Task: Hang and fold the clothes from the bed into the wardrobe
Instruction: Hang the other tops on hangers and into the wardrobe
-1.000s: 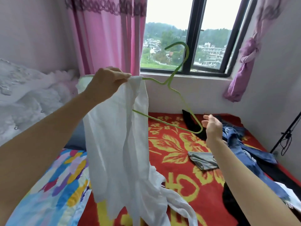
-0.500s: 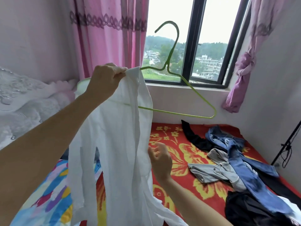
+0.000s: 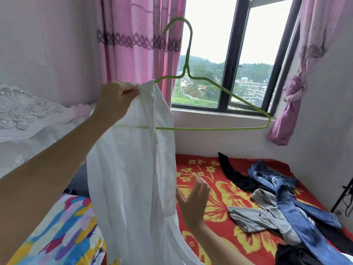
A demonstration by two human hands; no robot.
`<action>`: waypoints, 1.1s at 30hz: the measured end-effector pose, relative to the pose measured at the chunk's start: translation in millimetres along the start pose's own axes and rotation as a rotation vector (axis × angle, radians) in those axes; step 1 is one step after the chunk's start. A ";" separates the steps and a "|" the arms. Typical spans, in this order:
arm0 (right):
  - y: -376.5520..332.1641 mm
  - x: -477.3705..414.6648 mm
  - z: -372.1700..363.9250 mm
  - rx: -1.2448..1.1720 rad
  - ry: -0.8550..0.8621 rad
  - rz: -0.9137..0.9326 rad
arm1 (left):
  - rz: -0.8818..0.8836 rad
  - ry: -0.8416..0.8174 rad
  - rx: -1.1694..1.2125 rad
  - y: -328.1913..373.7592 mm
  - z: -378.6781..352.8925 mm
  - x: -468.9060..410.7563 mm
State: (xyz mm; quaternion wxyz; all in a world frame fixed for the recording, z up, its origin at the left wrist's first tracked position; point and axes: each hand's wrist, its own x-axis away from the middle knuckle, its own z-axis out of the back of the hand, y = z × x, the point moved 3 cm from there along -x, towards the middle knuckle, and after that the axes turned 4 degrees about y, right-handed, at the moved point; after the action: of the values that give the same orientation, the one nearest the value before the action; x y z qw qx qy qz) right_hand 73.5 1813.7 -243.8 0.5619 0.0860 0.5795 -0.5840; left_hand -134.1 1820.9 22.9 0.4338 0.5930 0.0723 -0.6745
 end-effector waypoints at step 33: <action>20.7 -217.0 118.6 0.142 -0.328 -0.118 | -0.229 -0.170 0.105 -81.6 -18.2 47.1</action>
State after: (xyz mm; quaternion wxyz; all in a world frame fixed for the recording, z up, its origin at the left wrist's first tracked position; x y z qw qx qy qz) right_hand 231.3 1849.1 -55.5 0.6062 -0.0052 0.4413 -0.6616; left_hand -171.7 1858.5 -56.9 0.3272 0.5435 0.0670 -0.7701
